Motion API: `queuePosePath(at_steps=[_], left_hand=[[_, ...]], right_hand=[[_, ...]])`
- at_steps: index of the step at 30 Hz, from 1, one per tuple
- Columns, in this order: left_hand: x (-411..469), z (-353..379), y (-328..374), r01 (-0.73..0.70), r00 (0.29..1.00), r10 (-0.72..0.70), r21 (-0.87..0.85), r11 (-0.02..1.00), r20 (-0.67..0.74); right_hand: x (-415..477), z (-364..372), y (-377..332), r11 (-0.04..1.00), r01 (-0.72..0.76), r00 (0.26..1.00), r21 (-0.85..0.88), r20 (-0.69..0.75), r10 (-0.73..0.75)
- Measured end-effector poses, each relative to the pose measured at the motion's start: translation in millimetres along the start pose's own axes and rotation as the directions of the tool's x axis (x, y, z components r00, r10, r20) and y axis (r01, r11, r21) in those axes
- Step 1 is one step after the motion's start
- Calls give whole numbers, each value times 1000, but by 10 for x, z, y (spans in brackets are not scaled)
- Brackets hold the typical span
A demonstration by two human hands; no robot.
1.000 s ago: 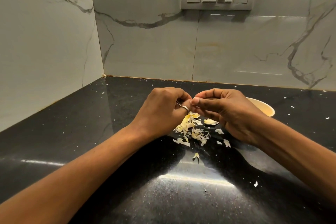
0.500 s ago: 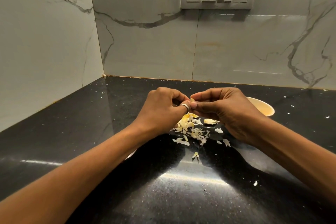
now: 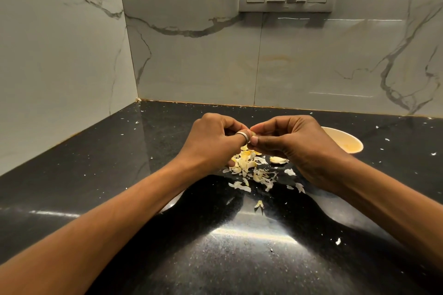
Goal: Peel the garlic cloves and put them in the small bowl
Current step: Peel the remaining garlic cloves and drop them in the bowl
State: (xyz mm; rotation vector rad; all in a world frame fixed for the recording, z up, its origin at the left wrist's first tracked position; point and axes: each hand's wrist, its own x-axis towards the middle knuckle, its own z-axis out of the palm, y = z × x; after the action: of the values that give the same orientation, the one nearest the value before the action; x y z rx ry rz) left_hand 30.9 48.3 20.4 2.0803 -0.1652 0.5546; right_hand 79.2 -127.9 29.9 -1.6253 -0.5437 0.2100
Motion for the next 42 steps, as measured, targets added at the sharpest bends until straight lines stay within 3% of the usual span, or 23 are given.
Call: queuePosePath(at_steps=[20,28,36,42], left_hand=[[-5,37,-29,46,999,-46,-1,999,-14],[9,16,-35,32,999,-32,-27,999,-13],[21,8,-62,-3,1000,4,17,1000,-19],[11,25,-44,-26,1000,26,-1,1000,0]], right_hand=[[-52,49,18,977,93,996,-191,-2,-95],[-39,25,0,984,82,996,-157,-5,-84],[11,-20,-12,987,-8,998,163,-56,17],[35,-17,-7,970,-39,997,240,-49,52]])
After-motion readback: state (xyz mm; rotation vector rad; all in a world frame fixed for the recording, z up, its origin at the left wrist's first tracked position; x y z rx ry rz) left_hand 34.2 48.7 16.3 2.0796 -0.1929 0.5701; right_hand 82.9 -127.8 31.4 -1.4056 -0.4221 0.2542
